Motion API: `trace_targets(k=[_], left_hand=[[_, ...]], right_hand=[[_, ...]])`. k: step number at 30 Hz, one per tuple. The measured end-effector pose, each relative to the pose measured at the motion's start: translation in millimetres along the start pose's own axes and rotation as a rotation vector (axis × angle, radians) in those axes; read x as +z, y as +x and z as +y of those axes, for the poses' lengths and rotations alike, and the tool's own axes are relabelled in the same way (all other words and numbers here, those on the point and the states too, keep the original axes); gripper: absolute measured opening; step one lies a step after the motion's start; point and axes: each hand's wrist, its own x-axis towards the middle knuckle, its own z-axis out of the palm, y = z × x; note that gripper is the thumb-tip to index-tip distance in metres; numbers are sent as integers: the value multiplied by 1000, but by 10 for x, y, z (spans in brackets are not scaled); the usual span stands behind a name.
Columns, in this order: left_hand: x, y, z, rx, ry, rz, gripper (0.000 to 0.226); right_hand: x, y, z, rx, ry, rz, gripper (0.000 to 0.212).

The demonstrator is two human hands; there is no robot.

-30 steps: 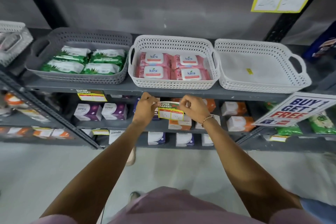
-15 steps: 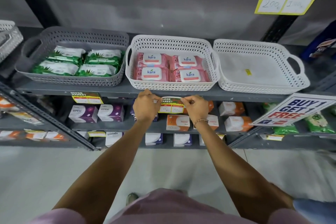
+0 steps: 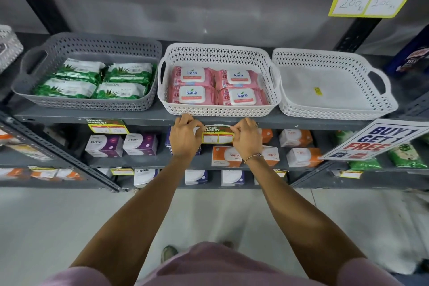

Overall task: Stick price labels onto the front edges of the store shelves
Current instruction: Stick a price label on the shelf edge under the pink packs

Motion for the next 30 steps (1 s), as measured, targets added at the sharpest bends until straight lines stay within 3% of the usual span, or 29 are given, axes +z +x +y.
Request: trace_targets(k=[10, 23, 30], left_hand=[[-3, 9, 62, -10, -39, 40, 8], [61, 14, 80, -101, -148, 69, 22], [162, 24, 175, -165, -79, 58, 52]], right_hand=[[32, 41, -19, 55, 93, -8, 12], [3, 29, -96, 102, 254, 109, 18], [72, -26, -303, 171, 239, 137, 47]])
